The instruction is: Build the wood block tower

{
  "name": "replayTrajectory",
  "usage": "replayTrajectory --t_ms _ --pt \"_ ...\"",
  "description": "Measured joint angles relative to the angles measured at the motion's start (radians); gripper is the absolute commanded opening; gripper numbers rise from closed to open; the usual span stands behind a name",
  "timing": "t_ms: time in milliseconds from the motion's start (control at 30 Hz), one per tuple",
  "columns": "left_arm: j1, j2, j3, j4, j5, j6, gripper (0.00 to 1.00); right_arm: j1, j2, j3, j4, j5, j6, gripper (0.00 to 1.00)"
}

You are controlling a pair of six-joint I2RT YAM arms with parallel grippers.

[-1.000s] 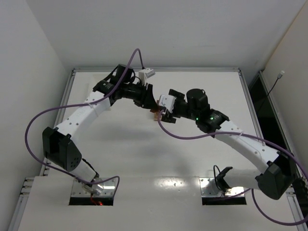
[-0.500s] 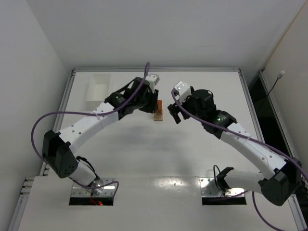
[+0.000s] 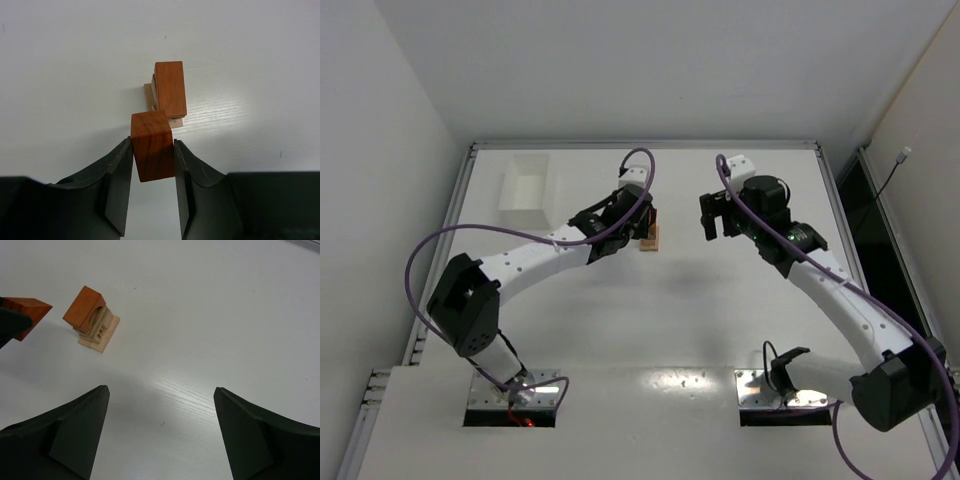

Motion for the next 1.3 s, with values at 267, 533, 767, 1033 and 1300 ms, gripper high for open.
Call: replayTrajectory --t_ms 267,533,767,1033,1300 --pt "0.000 0.068 0.051 0.035 0.002 -0.007 0.00 -0.055 -0.012 0.000 0.008 -0.024 0.035 0.83" --pt "0.001 0.140 0.139 0.041 0.014 -0.007 0.00 -0.091 -0.013 -0.001 0.016 -0.052 0.043 0.83" --pt "0.009 0.185 0.154 0.027 0.022 -0.007 0.00 -0.113 -0.013 -0.002 0.024 -0.075 0.043 0.83" --pt "0.021 0.208 0.169 0.024 0.028 -0.003 0.00 -0.135 0.014 -0.002 0.032 -0.111 0.046 0.83" --pt "0.027 0.242 0.214 0.025 0.037 0.009 0.00 -0.146 0.037 -0.002 0.050 -0.134 0.047 0.83"
